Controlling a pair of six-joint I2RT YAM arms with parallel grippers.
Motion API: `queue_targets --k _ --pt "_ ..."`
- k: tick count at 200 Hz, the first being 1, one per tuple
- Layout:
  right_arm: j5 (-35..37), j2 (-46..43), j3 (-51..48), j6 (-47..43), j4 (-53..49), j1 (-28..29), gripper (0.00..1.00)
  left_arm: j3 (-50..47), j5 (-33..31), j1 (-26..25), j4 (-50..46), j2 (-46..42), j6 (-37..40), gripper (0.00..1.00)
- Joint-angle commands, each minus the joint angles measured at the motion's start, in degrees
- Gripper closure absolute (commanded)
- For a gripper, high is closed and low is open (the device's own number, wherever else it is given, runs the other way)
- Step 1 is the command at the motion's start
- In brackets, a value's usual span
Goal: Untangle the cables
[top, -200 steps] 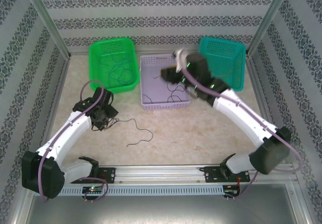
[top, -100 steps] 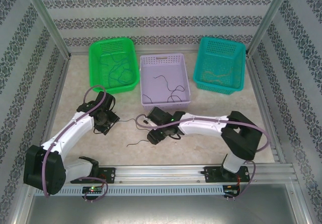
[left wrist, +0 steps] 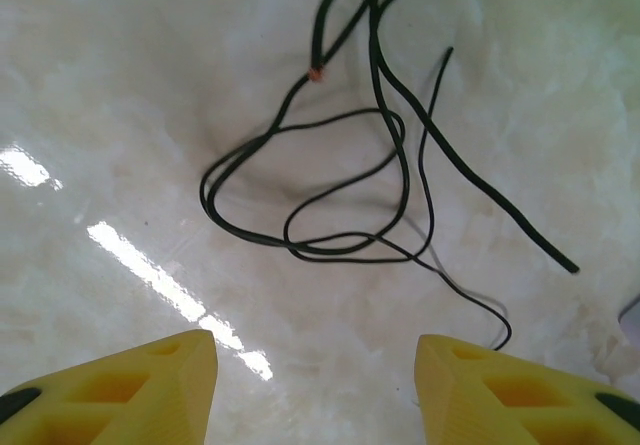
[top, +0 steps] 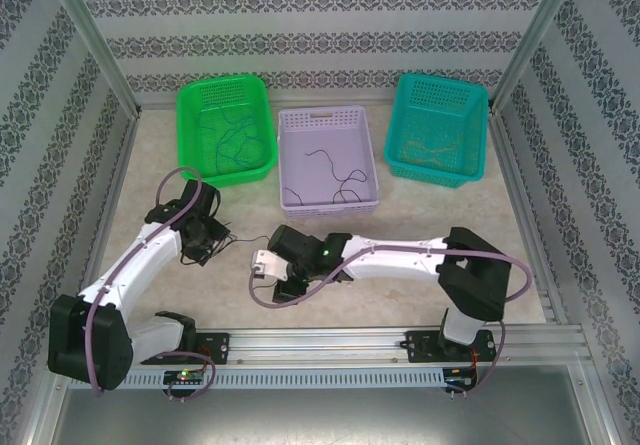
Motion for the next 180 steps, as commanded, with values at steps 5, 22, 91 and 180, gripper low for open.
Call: queue_targets --k 5,22,91,180 --pt "-0.5 6.8 8.9 -11.3 -7.4 0.3 0.37 1.1 1.0 2.9 -0.8 0.4 2.7 0.45" --pt "-2.0 11.6 14.0 -11.7 -11.1 0.5 0.39 0.9 1.9 4.3 0.0 0.9 3.2 0.45" --pt "-0.1 22.8 22.2 -6.5 -18.6 2.1 0.52 1.3 2.7 5.3 0.5 3.0 3.9 0.45" --pt "-3.1 20.5 24.6 -4.1 -20.0 0.6 1.00 1.2 1.2 5.4 -0.2 1.0 3.7 0.45"
